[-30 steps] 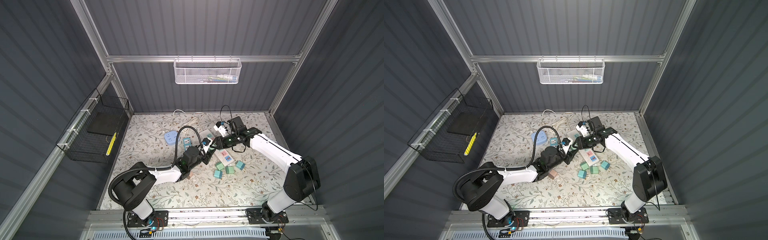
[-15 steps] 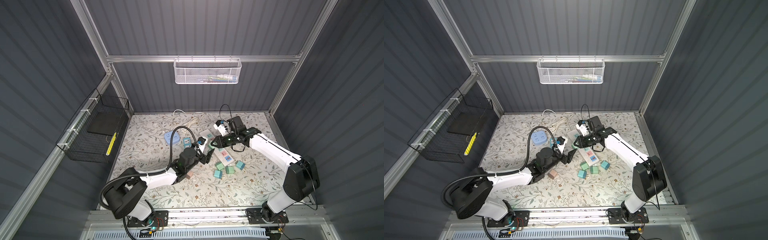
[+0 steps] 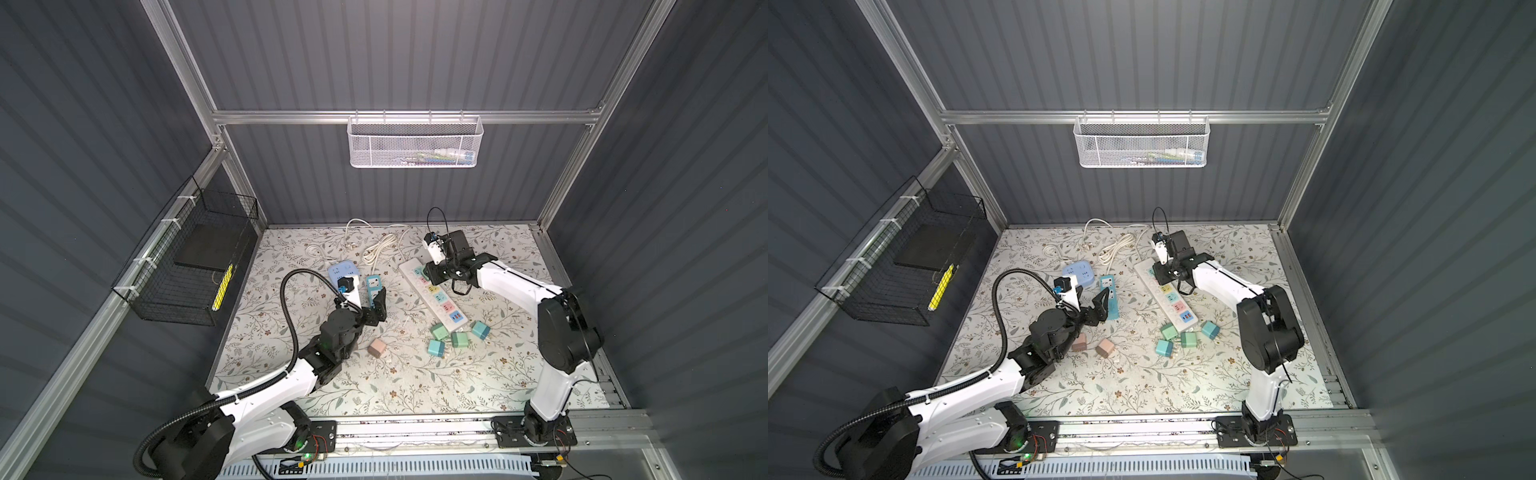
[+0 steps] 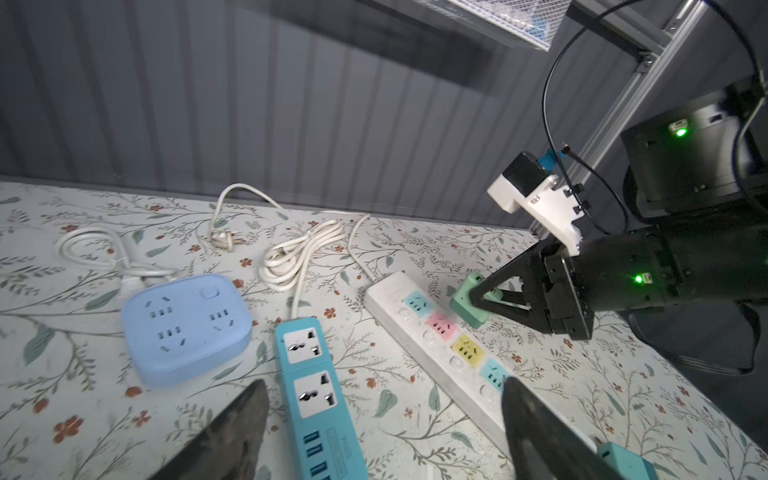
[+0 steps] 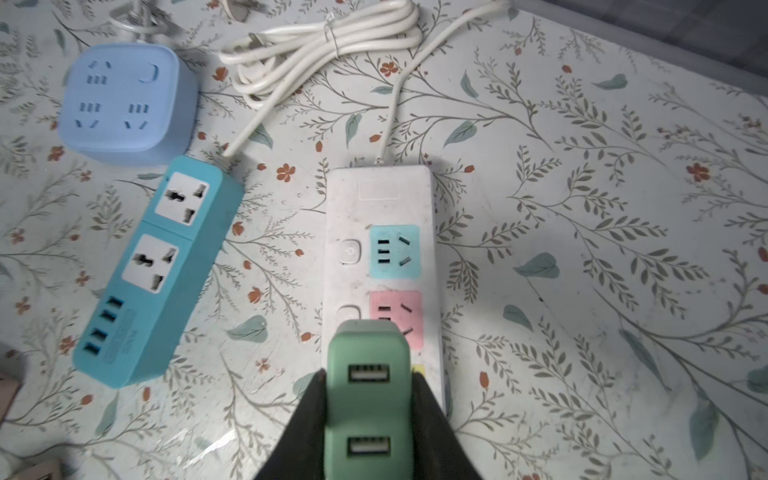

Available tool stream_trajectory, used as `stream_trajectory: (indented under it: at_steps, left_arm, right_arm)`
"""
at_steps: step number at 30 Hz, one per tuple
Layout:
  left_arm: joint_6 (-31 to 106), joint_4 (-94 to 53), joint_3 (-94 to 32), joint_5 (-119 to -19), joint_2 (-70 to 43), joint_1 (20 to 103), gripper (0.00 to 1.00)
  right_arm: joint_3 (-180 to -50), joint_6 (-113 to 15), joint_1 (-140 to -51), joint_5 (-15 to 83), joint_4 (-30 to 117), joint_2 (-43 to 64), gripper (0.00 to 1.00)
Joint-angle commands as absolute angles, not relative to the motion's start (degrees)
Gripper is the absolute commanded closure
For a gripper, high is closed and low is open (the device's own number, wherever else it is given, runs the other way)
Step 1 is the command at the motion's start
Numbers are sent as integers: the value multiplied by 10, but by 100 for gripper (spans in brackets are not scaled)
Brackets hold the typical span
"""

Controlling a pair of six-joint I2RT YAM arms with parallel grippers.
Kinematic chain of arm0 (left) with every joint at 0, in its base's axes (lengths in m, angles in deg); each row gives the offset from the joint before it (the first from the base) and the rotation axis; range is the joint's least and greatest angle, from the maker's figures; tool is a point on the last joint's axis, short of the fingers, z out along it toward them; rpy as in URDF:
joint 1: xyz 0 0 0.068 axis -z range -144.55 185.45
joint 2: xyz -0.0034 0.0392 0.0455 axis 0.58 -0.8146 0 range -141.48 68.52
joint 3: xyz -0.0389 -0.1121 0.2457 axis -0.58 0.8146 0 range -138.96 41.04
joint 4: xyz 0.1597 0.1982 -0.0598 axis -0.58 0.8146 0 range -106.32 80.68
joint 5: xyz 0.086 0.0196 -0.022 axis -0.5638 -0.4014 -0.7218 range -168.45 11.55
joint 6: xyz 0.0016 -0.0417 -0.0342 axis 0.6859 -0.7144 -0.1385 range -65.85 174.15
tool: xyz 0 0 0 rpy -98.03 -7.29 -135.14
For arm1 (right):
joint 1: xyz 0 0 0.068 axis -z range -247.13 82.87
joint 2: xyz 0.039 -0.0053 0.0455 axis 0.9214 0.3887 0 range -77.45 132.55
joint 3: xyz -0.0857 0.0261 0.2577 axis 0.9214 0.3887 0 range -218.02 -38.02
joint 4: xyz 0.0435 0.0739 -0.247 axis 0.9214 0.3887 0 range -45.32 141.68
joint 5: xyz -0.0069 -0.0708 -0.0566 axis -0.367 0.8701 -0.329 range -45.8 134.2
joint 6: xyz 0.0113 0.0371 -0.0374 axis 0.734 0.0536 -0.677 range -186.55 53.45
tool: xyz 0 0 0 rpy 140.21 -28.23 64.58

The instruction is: Insert the plug

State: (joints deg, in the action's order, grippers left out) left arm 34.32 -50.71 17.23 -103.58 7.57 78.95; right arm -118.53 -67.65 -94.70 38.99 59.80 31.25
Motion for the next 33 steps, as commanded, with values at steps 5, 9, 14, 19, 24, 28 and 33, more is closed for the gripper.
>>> stream_trajectory:
  at_steps: [5, 9, 14, 19, 24, 28, 33]
  left_arm:
    - [327, -497, 185, -1053, 99, 783, 12]
    - [329, -502, 185, -1052, 97, 780, 12]
    - [329, -506, 186, -1044, 100, 778, 11]
    - [330, -507, 189, -1036, 103, 778, 10]
    - [334, -509, 191, -1035, 103, 777, 10]
    - [334, -511, 191, -1034, 99, 777, 10]
    - [333, -511, 191, -1036, 102, 777, 10]
  right_arm:
    - [-1285, -685, -946, 390, 603, 385, 82]
    - [-1335, -679, -946, 393, 646, 424, 82]
    - [-1342, -677, -946, 397, 649, 439, 82]
    - [-1337, -676, -947, 399, 652, 443, 83]
    - [-1321, -673, -947, 401, 642, 446, 83]
    - [-1311, -669, -949, 394, 642, 446, 83]
    - [-1294, -666, -951, 396, 635, 437, 83]
